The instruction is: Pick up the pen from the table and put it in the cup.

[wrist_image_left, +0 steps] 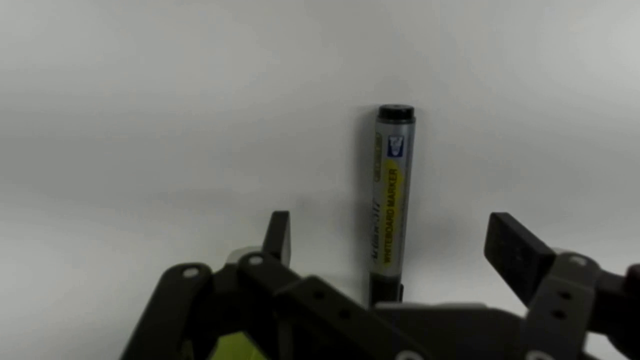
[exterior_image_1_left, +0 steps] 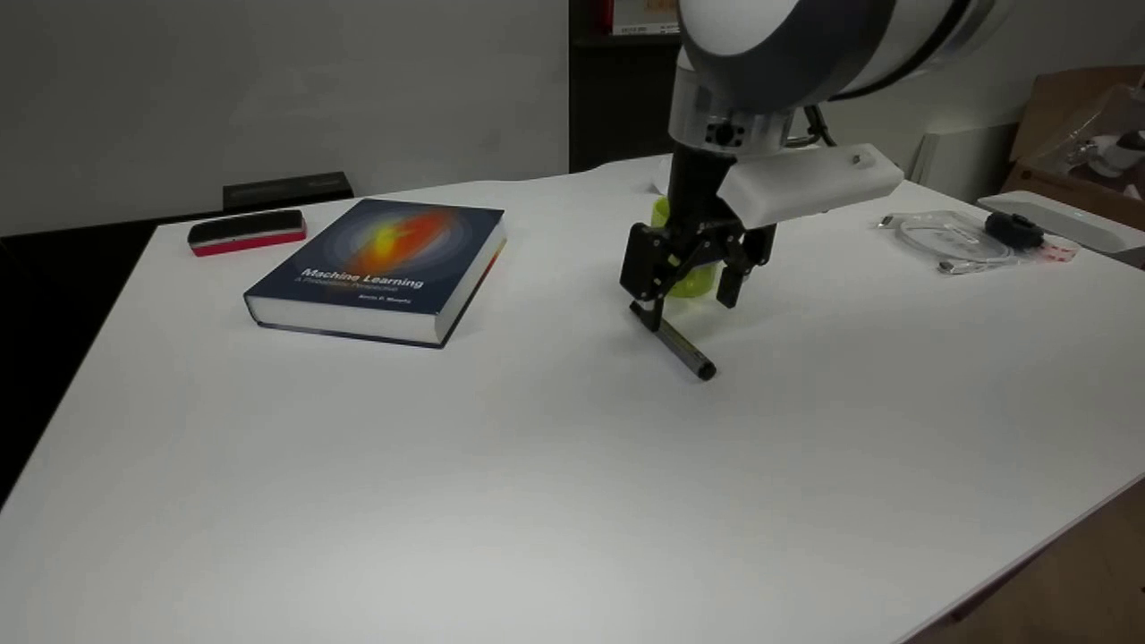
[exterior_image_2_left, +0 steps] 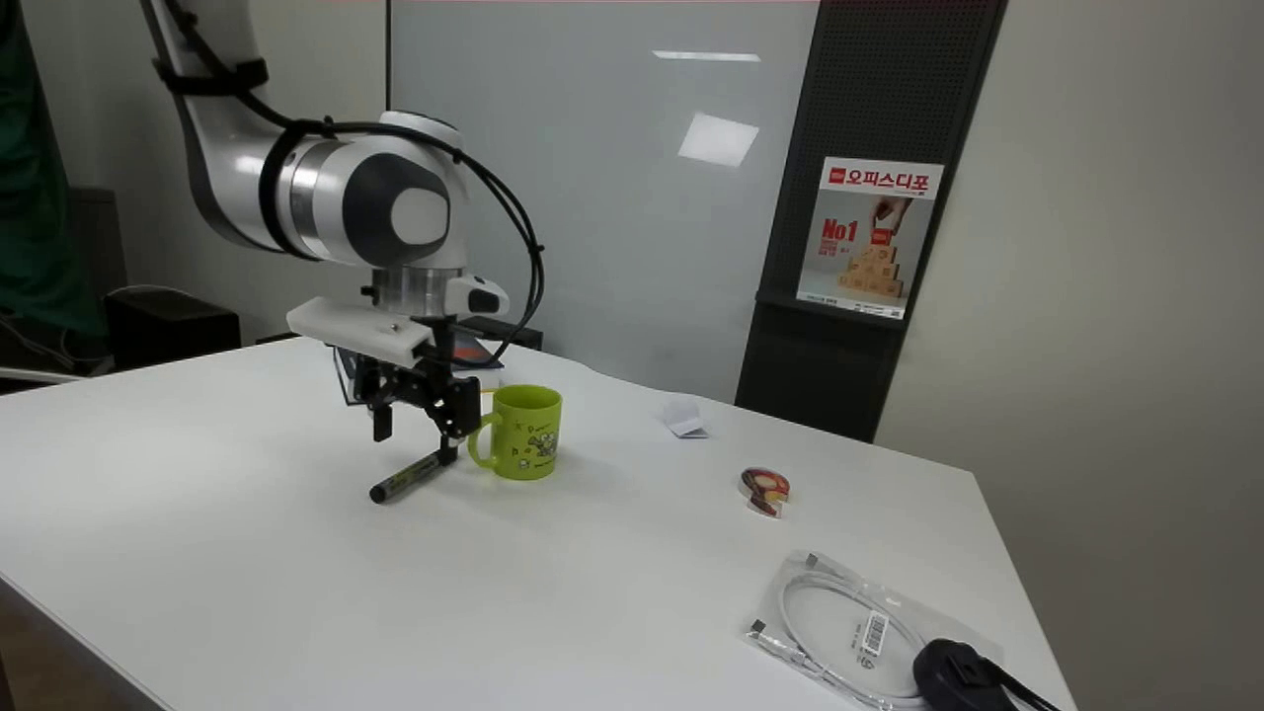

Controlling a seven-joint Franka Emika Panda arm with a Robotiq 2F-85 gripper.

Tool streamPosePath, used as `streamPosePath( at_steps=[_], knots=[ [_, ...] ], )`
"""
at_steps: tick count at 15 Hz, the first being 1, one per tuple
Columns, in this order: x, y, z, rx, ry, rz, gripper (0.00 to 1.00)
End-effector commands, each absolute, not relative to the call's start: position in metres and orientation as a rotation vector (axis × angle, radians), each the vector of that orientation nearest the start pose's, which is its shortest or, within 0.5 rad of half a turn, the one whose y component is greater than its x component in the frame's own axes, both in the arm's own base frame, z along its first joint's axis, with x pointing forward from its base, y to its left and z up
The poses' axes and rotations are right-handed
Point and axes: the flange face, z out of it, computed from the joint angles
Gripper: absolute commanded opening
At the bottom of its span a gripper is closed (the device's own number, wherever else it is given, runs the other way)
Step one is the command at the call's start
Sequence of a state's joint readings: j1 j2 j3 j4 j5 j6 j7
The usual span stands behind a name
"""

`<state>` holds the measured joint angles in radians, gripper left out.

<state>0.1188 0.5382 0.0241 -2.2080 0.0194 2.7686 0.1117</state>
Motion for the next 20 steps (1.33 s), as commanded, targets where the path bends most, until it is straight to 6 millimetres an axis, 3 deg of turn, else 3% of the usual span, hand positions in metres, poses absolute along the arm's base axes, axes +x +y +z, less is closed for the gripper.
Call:
streamPosePath(
  at_steps=[1,7,11,15,20],
  knots=[
    [0.549,0.075,0.126,-3.126,0.043,-0.013,0.73],
    [0.55,0.068,0.109,-3.129,0.081,0.05,0.31],
    [0.551,0.069,0.108,-3.126,0.08,0.052,0.03],
    [0.549,0.076,0.127,-3.108,0.089,0.083,0.05],
    [0.539,0.1,0.186,-2.999,0.138,0.409,0.05]
  ],
)
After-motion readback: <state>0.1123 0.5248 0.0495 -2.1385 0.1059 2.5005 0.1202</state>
